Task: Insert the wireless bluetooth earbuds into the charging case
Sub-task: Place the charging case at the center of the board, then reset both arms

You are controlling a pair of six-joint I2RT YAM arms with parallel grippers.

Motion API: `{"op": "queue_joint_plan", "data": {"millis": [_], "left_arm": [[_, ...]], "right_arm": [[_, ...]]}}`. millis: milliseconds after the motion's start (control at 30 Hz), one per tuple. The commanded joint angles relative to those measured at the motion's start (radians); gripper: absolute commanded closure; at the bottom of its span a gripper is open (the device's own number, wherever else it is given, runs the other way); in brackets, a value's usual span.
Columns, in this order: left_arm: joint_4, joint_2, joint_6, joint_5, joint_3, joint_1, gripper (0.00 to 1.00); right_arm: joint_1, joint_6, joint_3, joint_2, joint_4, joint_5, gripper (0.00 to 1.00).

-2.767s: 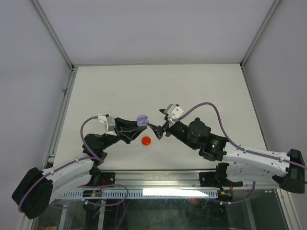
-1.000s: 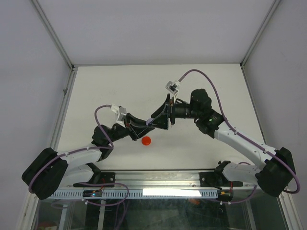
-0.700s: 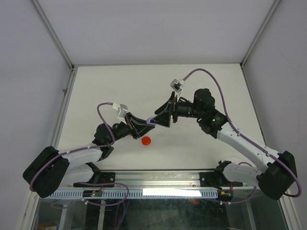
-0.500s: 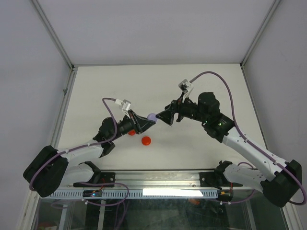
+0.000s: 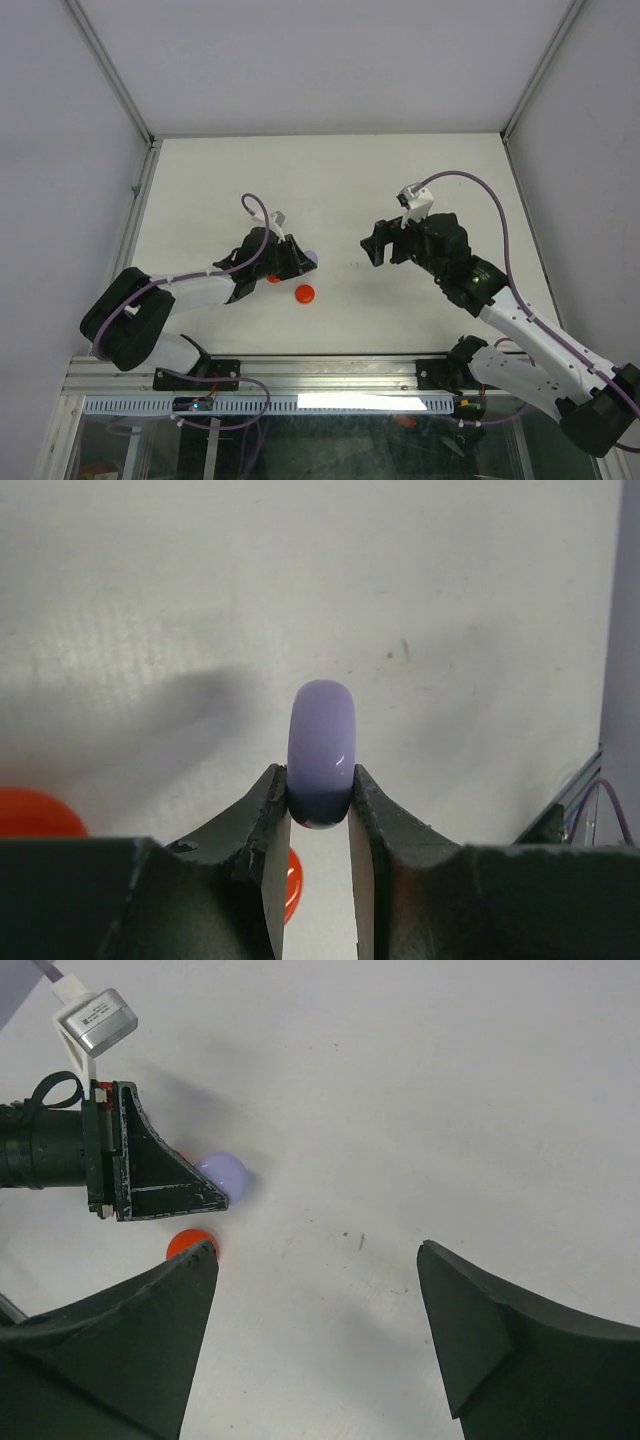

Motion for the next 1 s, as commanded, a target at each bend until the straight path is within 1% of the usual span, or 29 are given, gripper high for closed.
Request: {"op": "queue_joint_plan", "data": {"millis": [0, 133, 333, 467, 633, 733, 767, 967], "left_arm": [[-0.078, 0.058, -0.047, -0.033, 0.061, 0.027, 0.74], [-0.142, 0.107, -0.047, -0.029, 0.098, 0.043, 0.69], [-0.226, 0.082, -0.053, -0.051, 0.112, 0.048, 0.52], [-0.282, 0.010, -0.053, -0.057, 0.117, 0.047, 0.36], [-0.383, -0.127, -0.024, -0.082, 0.147, 0.048, 0.18], [-0.448, -0.221, 0.008, -0.121, 0.168, 0.049, 0.03], [-0.467, -0.252, 0.023, -0.139, 0.174, 0.051, 0.01], [-0.585, -0.431, 0.147, -0.326, 0.208, 0.087, 0.01]], "right_arm": [[-0.003, -0.047, 0.002, -0.041, -0.020, 0.105, 0.16], [-0.003, -0.046, 0.000, -0.060, -0.039, 0.116, 0.16], [-0.003, -0.047, 0.004, -0.089, -0.075, 0.160, 0.16], [-0.004, -0.043, 0.018, -0.117, -0.124, 0.223, 0.15], [-0.003, -0.049, 0.026, -0.173, -0.169, 0.323, 0.13], [-0.003, -0.053, 0.032, -0.208, -0.199, 0.395, 0.10], [-0.003, -0.056, 0.032, -0.220, -0.205, 0.417, 0.09], [-0.004, -0.078, 0.032, -0.300, -0.239, 0.547, 0.04]]}}
